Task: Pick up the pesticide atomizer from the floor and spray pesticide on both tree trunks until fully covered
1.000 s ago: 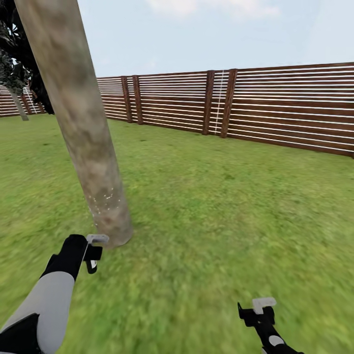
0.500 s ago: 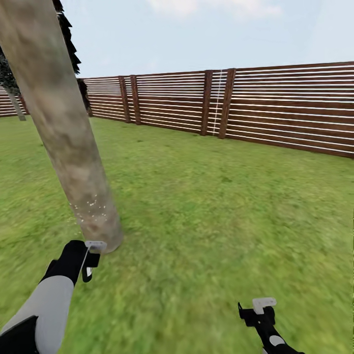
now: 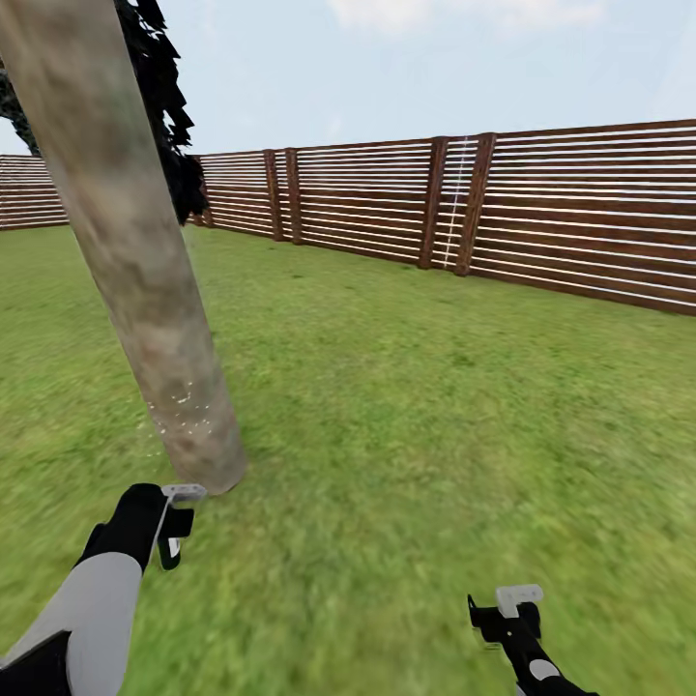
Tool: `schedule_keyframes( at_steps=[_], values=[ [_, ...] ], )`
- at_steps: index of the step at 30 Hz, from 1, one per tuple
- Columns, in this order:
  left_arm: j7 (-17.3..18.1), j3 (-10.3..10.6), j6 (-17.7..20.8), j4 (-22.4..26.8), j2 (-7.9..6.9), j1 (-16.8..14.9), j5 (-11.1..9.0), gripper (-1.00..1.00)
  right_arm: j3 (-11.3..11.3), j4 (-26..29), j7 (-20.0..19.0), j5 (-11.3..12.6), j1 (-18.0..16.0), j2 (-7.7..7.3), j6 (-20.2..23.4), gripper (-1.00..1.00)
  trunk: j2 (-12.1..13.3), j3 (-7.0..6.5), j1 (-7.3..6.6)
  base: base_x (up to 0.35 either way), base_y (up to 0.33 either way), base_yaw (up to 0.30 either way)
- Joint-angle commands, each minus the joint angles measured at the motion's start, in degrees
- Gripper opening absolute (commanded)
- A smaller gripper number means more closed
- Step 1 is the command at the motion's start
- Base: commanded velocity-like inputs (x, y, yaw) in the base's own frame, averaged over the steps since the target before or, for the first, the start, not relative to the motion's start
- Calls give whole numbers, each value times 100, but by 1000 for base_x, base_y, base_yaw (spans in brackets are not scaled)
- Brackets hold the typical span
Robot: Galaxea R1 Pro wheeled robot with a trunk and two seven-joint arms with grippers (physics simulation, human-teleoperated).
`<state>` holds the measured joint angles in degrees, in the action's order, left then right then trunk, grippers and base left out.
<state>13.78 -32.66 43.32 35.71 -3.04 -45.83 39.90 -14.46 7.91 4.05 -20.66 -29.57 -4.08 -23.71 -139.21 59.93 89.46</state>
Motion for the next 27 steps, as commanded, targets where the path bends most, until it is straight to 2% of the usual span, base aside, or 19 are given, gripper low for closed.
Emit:
schedule_keyframes(
  at_steps=[1,5,7,9,10,12,16,20,23,25,27],
  values=[
    [52,-26,10,8,24,-5,71,-100,-31,-9,25,-61,-5,0,-19,100,-2,5,2,280,-146,5],
    [54,-1,9,10,154,-5,70,-100,-31,-9,25,-61,-5,1,-20,100,-2,5,2,283,-143,1],
    [54,-19,9,29,114,-5,72,-100,-31,-9,20,-61,-5,1,-20,100,-2,5,2,284,-140,0],
    [54,-21,15,67,-65,-5,81,-100,-31,-9,22,-61,-5,2,-21,100,-2,5,2,294,-125,0],
    [56,-15,17,60,-266,-5,83,-100,-31,-9,23,-61,-5,2,-20,100,-2,5,2,308,-94,0],
    [62,-11,18,28,-373,2,86,-100,-31,-9,22,-61,-5,0,-20,100,-2,5,2,312,-85,0],
    [56,-4,18,-1,-340,4,70,-100,-31,-9,18,-61,-5,2,-19,100,-2,5,2,253,-71,8],
    [54,-4,14,-2,-258,4,77,-100,-31,-9,18,-61,-5,-4,-19,100,-2,5,2,-112,-98,179],
    [54,-13,6,1,-322,17,99,-100,-31,-9,17,-61,-5,2,-19,100,-2,5,2,-65,-36,246],
    [54,-13,0,7,-401,145,114,-100,-31,-9,18,-61,-5,-1,-19,100,-2,5,2,-10,-6,114],
    [54,-1,-6,9,-411,193,130,-100,-31,-9,17,-61,-5,-3,-19,100,-2,5,2,-2,-1,22]
  ],
)
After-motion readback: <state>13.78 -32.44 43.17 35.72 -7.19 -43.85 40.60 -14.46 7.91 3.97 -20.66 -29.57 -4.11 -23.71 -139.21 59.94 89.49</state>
